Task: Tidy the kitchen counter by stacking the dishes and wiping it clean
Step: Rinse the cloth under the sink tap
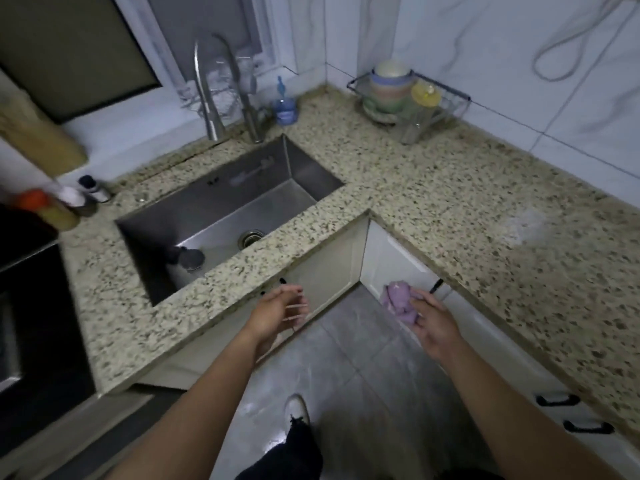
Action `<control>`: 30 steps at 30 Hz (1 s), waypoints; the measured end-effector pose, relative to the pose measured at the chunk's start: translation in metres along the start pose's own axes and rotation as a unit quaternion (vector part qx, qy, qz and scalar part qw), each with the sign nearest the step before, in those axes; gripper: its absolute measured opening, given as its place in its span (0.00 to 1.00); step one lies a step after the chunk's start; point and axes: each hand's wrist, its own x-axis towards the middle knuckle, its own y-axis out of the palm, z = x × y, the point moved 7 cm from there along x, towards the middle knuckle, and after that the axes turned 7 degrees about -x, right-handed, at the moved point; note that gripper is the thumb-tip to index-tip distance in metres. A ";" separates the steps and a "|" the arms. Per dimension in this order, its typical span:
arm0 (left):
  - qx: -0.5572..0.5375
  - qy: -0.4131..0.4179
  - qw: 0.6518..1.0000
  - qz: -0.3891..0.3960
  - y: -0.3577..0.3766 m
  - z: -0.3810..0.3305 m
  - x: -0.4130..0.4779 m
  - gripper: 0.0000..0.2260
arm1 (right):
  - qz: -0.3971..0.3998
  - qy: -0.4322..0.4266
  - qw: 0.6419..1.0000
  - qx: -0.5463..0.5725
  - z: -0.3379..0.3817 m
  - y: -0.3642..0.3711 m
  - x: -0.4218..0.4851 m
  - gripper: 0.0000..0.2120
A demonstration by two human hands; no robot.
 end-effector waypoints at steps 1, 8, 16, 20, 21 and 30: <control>-0.005 0.012 1.000 -0.004 -0.012 -0.014 0.004 0.08 | 0.010 -0.006 1.000 -0.004 0.009 0.022 0.010 0.09; -0.070 0.044 0.996 -0.043 -0.102 -0.079 0.049 0.08 | 0.063 -0.016 0.997 -0.038 0.049 0.149 0.060 0.11; -0.097 0.083 0.990 -0.055 -0.128 -0.145 0.101 0.09 | 0.104 -0.011 0.994 -0.038 0.090 0.240 0.106 0.07; -0.098 0.102 0.989 -0.047 -0.106 -0.187 0.128 0.08 | 0.134 -0.011 0.990 -0.049 0.102 0.273 0.148 0.10; -0.098 0.107 0.988 -0.048 -0.099 -0.199 0.136 0.08 | 0.135 0.002 0.990 -0.044 0.106 0.280 0.161 0.10; -0.071 0.184 0.978 -0.074 -0.023 -0.309 0.237 0.11 | 0.190 0.066 0.978 -0.061 0.162 0.349 0.280 0.10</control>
